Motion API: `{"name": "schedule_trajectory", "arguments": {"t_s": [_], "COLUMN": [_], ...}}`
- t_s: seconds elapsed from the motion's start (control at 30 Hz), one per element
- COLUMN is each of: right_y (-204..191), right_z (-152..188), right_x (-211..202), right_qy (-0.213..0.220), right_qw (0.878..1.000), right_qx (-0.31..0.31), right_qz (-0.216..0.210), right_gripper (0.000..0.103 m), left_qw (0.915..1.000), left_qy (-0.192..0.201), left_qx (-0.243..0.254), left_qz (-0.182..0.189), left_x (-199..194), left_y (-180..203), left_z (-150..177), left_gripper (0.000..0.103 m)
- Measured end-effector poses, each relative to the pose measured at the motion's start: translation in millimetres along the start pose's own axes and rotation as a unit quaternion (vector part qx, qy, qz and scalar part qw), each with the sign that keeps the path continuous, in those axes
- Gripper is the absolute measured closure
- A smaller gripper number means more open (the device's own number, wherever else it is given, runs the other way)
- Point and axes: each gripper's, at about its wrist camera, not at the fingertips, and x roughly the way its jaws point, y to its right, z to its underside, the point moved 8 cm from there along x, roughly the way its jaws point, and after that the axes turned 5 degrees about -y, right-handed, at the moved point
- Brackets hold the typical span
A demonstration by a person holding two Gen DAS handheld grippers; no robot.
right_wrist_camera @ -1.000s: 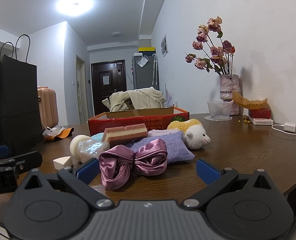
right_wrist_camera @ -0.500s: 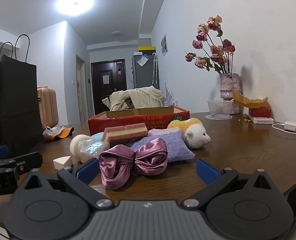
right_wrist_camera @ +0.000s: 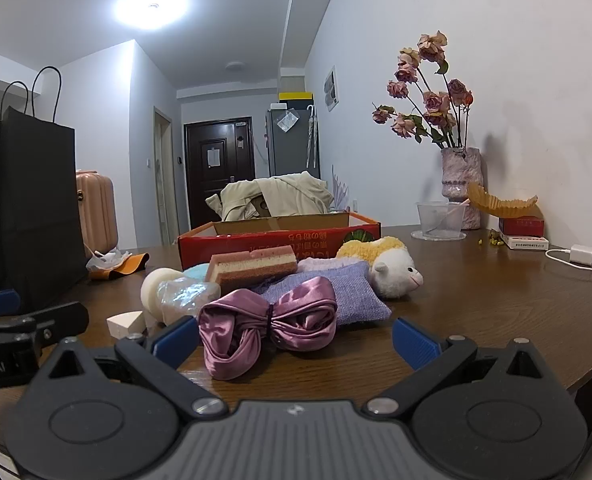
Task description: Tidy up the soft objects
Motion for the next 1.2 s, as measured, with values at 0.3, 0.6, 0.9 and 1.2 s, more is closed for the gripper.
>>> {"name": "schedule_trajectory", "arguments": {"t_s": [0.3,0.6,0.9,1.2], "right_y": [1.0,11.4,22.4,23.3], "right_z": [0.3,-28.5,-49.0,-97.3], "right_x": [2.9,33.8,78.9,162.7], "right_qy": [-0.005,-0.011,-0.058,-0.144], "right_qw": [1.000,1.000,0.998,0.981], "right_qx": [-0.001,0.001,-0.006,0.016], "right_qz": [0.000,0.008,-0.007,-0.127], "right_gripper": [0.000,0.000,0.000,0.045], "left_qw": [1.0000,0.9994,0.9949,0.9670], "left_qy": [-0.001,-0.032,-0.086,-0.208], "left_qx": [0.001,-0.008,-0.041,-0.086], "left_qz": [-0.001,0.009,0.031,0.119], "left_x": [1.0,42.0,101.7,167.4], "left_y": [-0.2,-8.4,-14.3,26.0], "left_z": [-0.4,-31.9,-56.2,-71.4], "left_gripper": [0.000,0.000,0.001,0.052]}}
